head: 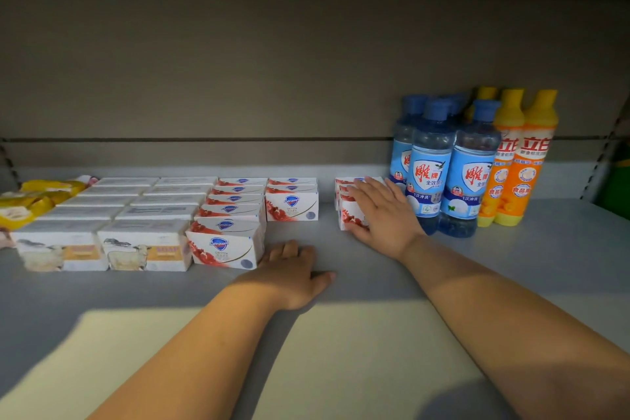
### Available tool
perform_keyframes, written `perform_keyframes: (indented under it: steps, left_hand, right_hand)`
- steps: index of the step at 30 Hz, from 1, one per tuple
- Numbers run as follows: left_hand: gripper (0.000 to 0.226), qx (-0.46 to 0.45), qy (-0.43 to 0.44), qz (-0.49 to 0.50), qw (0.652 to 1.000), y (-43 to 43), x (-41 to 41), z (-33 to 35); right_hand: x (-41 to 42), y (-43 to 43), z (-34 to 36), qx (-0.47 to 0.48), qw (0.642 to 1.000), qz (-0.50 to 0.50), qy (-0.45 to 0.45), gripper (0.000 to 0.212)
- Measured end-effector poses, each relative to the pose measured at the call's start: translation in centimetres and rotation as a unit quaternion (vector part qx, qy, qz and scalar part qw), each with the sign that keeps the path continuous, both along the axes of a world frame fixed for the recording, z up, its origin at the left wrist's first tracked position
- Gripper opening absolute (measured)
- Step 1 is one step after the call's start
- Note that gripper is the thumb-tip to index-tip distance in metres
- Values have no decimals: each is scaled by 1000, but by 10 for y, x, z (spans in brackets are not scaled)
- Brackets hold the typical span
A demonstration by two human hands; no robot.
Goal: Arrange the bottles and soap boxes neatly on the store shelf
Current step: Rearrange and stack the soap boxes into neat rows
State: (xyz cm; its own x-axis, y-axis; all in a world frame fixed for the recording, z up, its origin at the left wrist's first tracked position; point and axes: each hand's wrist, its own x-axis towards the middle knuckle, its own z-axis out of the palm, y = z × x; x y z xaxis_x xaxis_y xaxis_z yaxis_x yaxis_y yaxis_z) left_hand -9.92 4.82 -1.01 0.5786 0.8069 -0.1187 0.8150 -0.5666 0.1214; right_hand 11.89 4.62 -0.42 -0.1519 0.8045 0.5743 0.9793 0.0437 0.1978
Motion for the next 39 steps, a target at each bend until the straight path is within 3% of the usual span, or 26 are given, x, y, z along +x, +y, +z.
perform_keyframes:
  steps: [2, 5, 10, 13, 20, 23, 27, 31, 34, 36, 38, 39]
  left_hand:
    - [65, 3, -3, -1, 1000, -2, 0, 0]
    - [68, 5, -6, -1, 1000, -4, 0, 2]
    - [69, 4, -5, -12, 1000, -3, -4, 2]
    - [70, -4, 11, -14, 1000, -2, -5, 2]
    - [70, -5, 29, -11, 1000, 2, -3, 0]
    - [70, -6, 29, -11, 1000, 2, -3, 0]
    - [70, -2, 28, -15, 999, 2, -3, 1]
    - [69, 6, -17, -9, 1000, 5, -4, 1]
    - [53, -25, -113, 12, 993, 6, -6, 6]
    - [29, -32, -179, 44, 982, 8, -7, 15]
    - [15, -79, -287, 102, 949, 7, -8, 26]
    - [19, -148, -366, 113, 912, 7, -8, 30]
  right_hand:
    - [-15, 6, 2, 55, 997, 33, -44, 58]
    - [-49, 27, 3, -13, 996, 54, -68, 56]
    - [-77, 62, 5, -89, 981, -72, -154, 63]
    - [-81, 65, 6, -88, 983, -89, -137, 60]
    - [-79, 55, 1, -33, 996, -21, -79, 48]
    - [-79, 41, 4, 39, 996, -24, -76, 47]
    - [-83, 24, -2, -52, 994, 37, 88, 54]
    - [-81, -5, -6, -30, 952, 67, 298, 58]
    - [-74, -32, -7, -14, 906, 64, 417, 59]
    - [-71, -49, -5, 3, 864, 40, 502, 54]
    - [-68, -65, -2, -2, 801, 32, 598, 45]
    - [-67, -72, -1, -17, 764, 41, 644, 40]
